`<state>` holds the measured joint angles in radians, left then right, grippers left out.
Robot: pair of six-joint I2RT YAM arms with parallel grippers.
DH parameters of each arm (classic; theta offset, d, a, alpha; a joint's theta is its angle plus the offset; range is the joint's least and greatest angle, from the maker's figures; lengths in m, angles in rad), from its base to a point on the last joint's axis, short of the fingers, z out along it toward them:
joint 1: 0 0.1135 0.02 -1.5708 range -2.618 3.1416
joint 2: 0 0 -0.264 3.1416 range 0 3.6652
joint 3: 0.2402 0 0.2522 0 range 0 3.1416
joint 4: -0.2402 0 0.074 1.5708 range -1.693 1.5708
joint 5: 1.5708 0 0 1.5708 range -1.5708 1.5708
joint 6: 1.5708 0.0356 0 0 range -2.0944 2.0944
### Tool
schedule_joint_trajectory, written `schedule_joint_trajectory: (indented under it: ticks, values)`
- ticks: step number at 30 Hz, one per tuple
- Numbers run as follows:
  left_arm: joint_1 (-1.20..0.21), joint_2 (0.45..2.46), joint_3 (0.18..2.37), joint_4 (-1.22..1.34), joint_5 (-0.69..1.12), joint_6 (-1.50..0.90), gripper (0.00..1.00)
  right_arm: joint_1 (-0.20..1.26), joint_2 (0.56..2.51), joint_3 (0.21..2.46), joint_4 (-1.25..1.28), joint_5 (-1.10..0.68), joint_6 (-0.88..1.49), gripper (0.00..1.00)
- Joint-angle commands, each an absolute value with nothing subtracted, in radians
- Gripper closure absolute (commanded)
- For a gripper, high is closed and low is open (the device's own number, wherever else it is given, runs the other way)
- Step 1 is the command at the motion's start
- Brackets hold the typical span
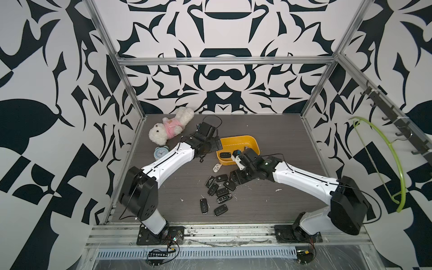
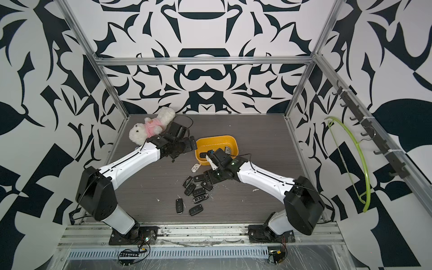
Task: Place the car key into the storage box
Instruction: Pick up the car key from the center of the board.
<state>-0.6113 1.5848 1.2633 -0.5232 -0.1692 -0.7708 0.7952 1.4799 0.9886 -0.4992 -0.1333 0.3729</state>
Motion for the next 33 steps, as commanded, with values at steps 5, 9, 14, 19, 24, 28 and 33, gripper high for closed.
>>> schedule_joint_trajectory:
  ticks: [5, 9, 14, 19, 24, 28, 33]
  values:
    - [-0.601, 1.409, 1.045, -0.462, -0.139, -0.831, 0.01, 0.848, 1.535, 1.022, -0.576, 0.017, 0.287, 0.26]
    - [-0.587, 1.355, 0.970, -0.433, -0.135, -0.860, 0.01, 0.869, 1.558, 1.014, -0.572, 0.041, 0.290, 0.27]
    - [-0.581, 1.357, 0.957, -0.419, -0.132, -0.878, 0.01, 0.892, 1.620, 1.040, -0.559, 0.064, 0.289, 0.27]
    - [-0.582, 1.380, 0.970, -0.413, -0.117, -0.881, 0.01, 0.952, 1.688, 1.081, -0.589, 0.141, 0.261, 0.28]
    - [-0.581, 1.392, 0.966, -0.404, -0.100, -0.887, 0.01, 0.968, 1.717, 1.080, -0.589, 0.167, 0.261, 0.28]
    - [-0.580, 1.393, 0.961, -0.397, -0.097, -0.894, 0.01, 0.972, 1.729, 1.084, -0.584, 0.176, 0.255, 0.30]
    - [-0.581, 1.399, 0.966, -0.393, -0.092, -0.895, 0.01, 0.976, 1.751, 1.100, -0.576, 0.214, 0.251, 0.30]
